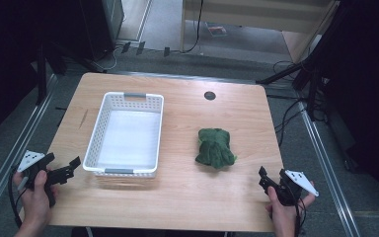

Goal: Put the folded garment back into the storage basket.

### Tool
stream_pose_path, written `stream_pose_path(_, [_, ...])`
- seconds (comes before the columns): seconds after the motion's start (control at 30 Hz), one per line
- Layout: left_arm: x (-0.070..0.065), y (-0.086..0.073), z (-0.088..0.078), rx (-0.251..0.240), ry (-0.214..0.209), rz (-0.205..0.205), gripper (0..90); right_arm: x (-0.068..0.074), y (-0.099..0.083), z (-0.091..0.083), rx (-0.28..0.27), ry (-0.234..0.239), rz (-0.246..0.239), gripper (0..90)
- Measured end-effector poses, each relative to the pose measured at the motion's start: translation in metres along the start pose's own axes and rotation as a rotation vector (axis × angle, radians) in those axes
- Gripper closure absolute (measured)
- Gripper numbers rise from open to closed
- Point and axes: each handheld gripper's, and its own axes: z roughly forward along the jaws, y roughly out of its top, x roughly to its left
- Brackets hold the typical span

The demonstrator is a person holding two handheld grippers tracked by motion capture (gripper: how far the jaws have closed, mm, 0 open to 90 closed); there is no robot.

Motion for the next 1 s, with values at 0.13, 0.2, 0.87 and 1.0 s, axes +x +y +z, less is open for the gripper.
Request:
stream_pose_path(0.13, [0.0,0.0,0.0,0.001,0.002,0.002,0.0,0.01,0.004,0.001,0.027,-0.007,-0.033,12.9])
stream_pose_path(0.2, [0.0,0.0,0.0,0.0,0.002,0.002,0.0,0.013,0.006,0.0,0.028,-0.007,-0.039,13.2])
stream_pose_path(0.87, [0.001,0.0,0.0,-0.013,-0.003,-0.012,0.0,0.077,0.048,-0.001,0.204,0.054,0.025,0.0])
stream_pose_path(1.0, [0.001,-0.001,-0.001,-0.011,-0.002,-0.01,0.0,0.087,0.053,0.001,0.213,0.063,0.008,0.0])
